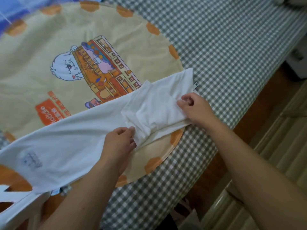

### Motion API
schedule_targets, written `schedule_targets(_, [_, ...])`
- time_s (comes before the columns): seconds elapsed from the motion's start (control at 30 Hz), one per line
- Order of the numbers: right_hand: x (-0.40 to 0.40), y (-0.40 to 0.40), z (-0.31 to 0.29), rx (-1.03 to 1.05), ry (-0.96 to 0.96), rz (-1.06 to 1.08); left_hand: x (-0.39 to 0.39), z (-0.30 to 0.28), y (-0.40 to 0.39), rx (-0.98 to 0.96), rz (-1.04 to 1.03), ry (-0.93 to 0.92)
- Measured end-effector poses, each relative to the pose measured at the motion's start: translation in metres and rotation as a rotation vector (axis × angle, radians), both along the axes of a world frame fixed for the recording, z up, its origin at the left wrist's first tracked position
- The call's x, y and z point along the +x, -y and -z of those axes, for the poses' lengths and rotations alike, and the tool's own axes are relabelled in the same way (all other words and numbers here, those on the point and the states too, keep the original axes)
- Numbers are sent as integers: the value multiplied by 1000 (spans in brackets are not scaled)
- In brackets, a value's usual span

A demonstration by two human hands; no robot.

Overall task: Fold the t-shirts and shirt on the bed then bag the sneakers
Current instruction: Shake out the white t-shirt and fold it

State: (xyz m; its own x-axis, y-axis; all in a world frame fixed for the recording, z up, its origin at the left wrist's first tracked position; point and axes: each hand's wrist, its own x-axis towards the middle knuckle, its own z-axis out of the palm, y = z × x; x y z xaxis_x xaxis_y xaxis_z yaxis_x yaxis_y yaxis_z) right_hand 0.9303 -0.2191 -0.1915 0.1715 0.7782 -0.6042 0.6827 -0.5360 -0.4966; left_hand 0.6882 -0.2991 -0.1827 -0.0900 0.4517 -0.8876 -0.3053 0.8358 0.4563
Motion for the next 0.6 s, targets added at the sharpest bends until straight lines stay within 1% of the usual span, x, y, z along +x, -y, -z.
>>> schedule_targets(0.1, [15,3,4,24,92,-65,-1,8,3,-21,-14,-78])
schedule_targets(0.13, [19,4,4,54,107,-65,-2,10,5,-13,27,-140])
schedule_targets(0.23, [26,9,5,91,148,-74,-5,10,7,122,399,-481])
schedule_targets(0.27, [25,11,6,79,170,-94,-4,7,7,178,476,-573])
schedule_targets(0.37, [17,14,9,62,272,-181,-1,-3,2,313,553,-716])
schedule_targets(0.4, [12,13,9,82,303,-198,-2,-3,-3,351,583,-736])
schedule_targets(0.47, [0,5,9,134,317,-230,-6,4,-17,352,681,-693])
schedule_targets(0.53, [-16,-8,10,148,302,-275,-11,11,-31,287,744,-586])
schedule_targets(0.6, [-31,-23,14,149,271,-314,-15,12,-42,240,792,-525])
